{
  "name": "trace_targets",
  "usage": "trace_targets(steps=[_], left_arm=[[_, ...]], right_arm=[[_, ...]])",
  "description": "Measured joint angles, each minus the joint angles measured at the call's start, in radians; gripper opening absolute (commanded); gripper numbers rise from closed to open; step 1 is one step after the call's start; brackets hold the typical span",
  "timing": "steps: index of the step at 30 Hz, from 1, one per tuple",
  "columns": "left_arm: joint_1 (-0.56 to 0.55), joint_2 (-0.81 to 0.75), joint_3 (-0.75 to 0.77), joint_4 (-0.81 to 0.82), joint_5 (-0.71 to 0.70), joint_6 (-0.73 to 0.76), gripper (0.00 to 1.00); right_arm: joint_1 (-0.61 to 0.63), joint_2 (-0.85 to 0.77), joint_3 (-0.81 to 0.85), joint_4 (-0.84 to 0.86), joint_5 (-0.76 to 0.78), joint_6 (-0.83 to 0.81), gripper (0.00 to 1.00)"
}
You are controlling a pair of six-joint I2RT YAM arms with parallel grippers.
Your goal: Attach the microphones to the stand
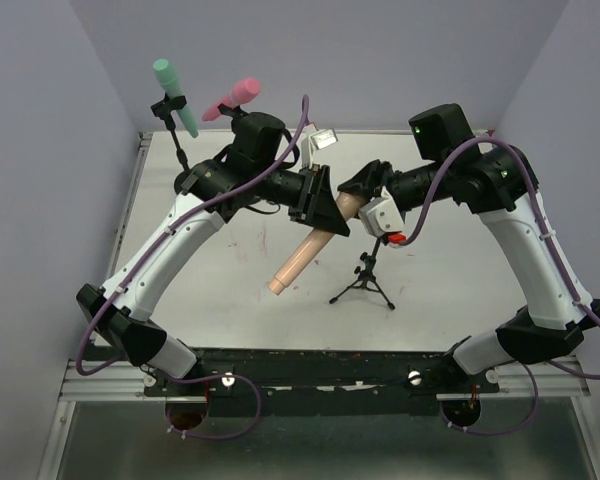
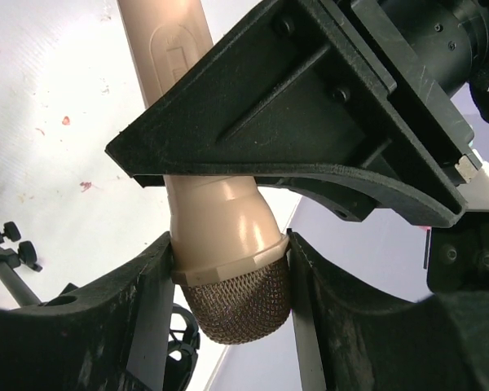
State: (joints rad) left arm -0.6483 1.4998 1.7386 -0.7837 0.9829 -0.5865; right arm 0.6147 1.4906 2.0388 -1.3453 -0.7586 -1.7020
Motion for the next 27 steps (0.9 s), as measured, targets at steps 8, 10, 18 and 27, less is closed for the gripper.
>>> trace_targets(steps=[8,10,18,27], left_arm=[[-0.007,-0.016,-0.043,0.048,0.027,-0.018,0.02],[-0.008,-0.044,-0.083,0.085,0.028,-0.032,0.02],[0.014,-0.242,-0.205,0.309,-0.042,-0.072,0.0],[0.018,-0.219,-0.089,0.608,-0.339,-0.066,0.0]], right_arm=[[0.0,0.002,0.031,0.001,-0.002,0.072,1.0],[-0.01,0.002,0.069,0.005,-0.002,0.152,1.0],[-0.212,-0.113,0.013,0.339,0.08,0.773,1.0],[-0.521,-0.379,-0.614,0.919,0.467,1.535,0.98]])
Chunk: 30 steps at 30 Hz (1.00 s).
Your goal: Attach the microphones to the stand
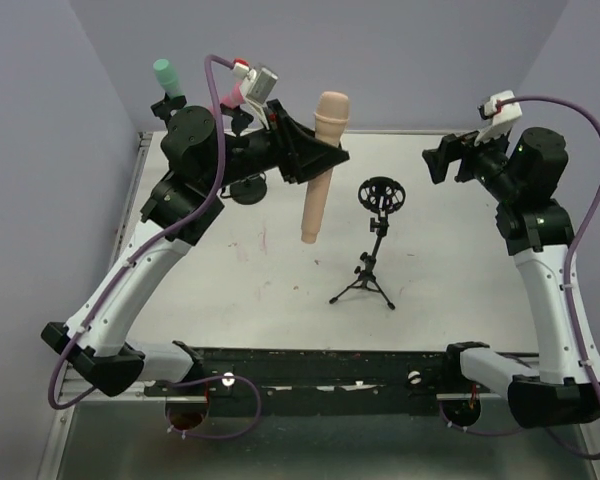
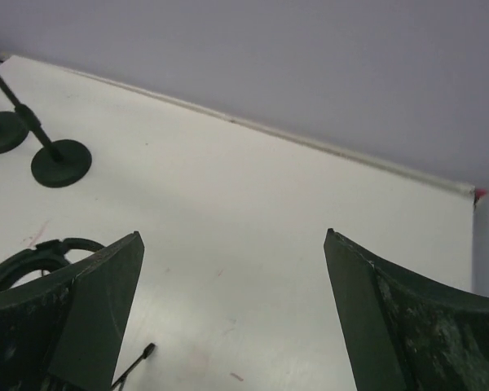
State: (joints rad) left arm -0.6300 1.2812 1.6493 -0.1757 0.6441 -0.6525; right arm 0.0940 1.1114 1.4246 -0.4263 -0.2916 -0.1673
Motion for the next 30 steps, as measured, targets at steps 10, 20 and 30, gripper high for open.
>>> trace_targets(steps=[10,20,30], left_arm=[[-0.093,0.321,0.204,0.262,-0.338,0.04,0.0],[-0.163,0.536,0.348,0.309,-0.509,0.167,0.0],[-0.161,0.57,0.314,0.351,-0.55,0.211,0.0]], right_arm=[[-0.278,-0.012,-0.446,0.317,-0.09,0.356,0.98],[-0.277,-0.034,-0.565,0.435,-0.19,0.385,0.98],[-0.277,-0.039,-0.565,0.455,-0.193,0.384,0.98]])
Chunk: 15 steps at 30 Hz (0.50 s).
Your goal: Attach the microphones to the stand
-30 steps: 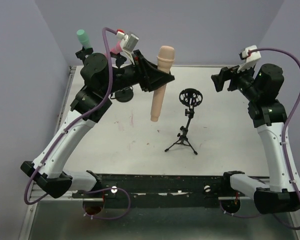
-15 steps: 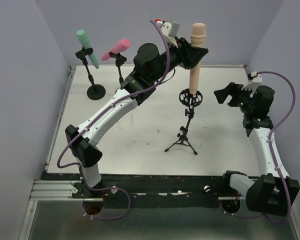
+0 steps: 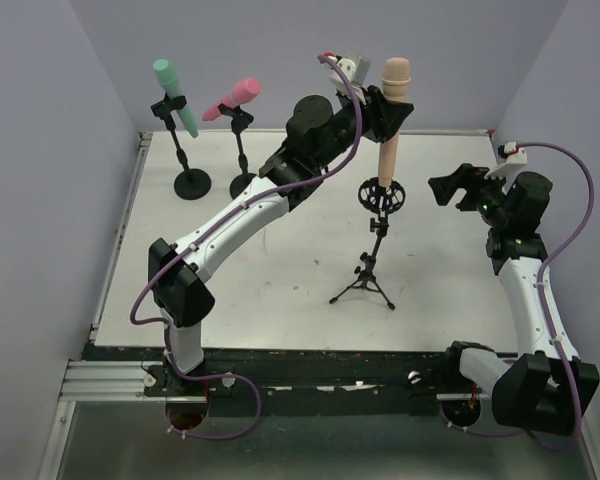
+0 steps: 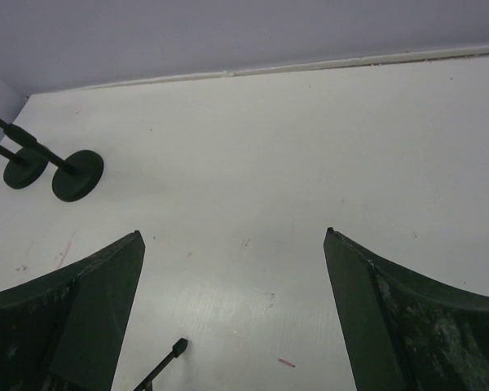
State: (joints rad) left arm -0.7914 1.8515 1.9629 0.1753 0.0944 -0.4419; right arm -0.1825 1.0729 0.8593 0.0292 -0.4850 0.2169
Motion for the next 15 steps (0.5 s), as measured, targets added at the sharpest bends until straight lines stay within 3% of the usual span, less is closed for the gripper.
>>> trace_targets(steps=[15], left_arm=[[-0.006,-0.075,-0.26,0.118,0.022,-0.018,0.0]], right_arm=[[0.0,0.0,0.0,0.007,0.0,-0.001,0.98]])
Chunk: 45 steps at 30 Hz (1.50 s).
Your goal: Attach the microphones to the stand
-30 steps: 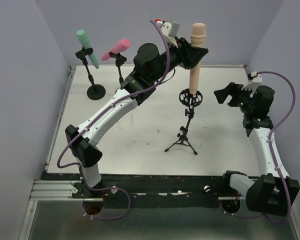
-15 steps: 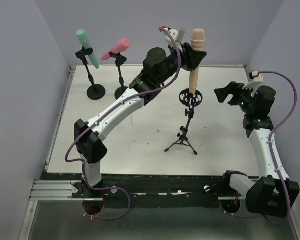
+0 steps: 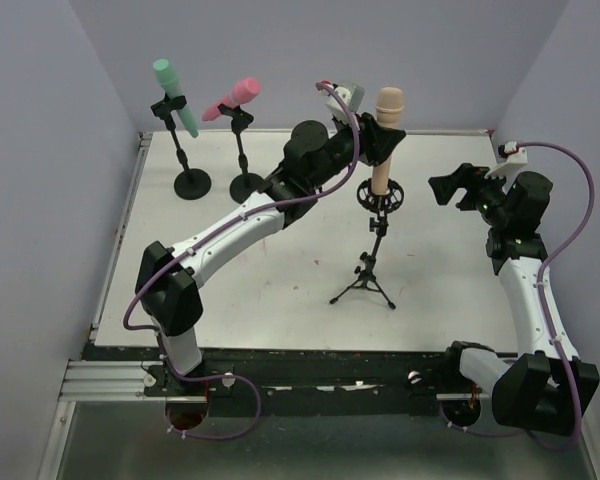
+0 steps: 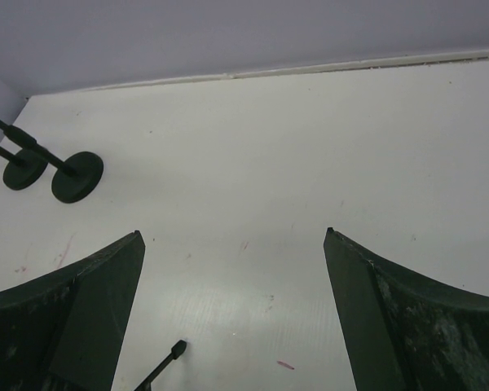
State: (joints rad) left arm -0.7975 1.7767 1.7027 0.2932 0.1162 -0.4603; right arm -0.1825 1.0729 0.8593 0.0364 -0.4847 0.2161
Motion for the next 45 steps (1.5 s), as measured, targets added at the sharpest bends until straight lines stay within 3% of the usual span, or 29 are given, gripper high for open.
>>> trace_targets(steps=[7,13,22,27,34,38,41,45], left_arm=[[-0.029,-0.075,-0.215,0.209,0.035,0.043,0.0],[-0.058,-0.097,-0.309,0.308,0.054,0.094,0.01],[-0.068,-0.13,-0.389,0.346,0.052,0.108,0.69],[-0.069,-0.183,-0.389,0.311,0.047,0.095,0.87],[-0.069,-0.298,-0.388,0.212,0.047,0.109,0.98],[-0.06,-0.424,-0.442,0.137,0.047,0.148,0.98],[-0.027,-0.562,-0.487,0.021,0.049,0.163,0.98],[0.055,-0.756,-0.564,-0.164,0.052,0.181,0.98]], right_arm=[[0.0,0.0,0.0,0.001,0.0,-0.006,0.98],[0.0,0.0,-0.001,0.008,0.0,-0.007,0.98],[0.0,0.0,-0.006,0.016,-0.01,-0.016,0.99],[0.0,0.007,-0.01,0.018,-0.031,-0.034,0.99],[0.0,0.014,-0.014,0.018,-0.077,-0.082,1.0],[0.0,0.014,-0.014,0.003,-0.127,-0.165,1.0],[0.0,0.014,-0.006,-0.079,-0.161,-0.27,1.0],[0.0,0.013,0.075,-0.316,-0.217,-0.468,0.99]])
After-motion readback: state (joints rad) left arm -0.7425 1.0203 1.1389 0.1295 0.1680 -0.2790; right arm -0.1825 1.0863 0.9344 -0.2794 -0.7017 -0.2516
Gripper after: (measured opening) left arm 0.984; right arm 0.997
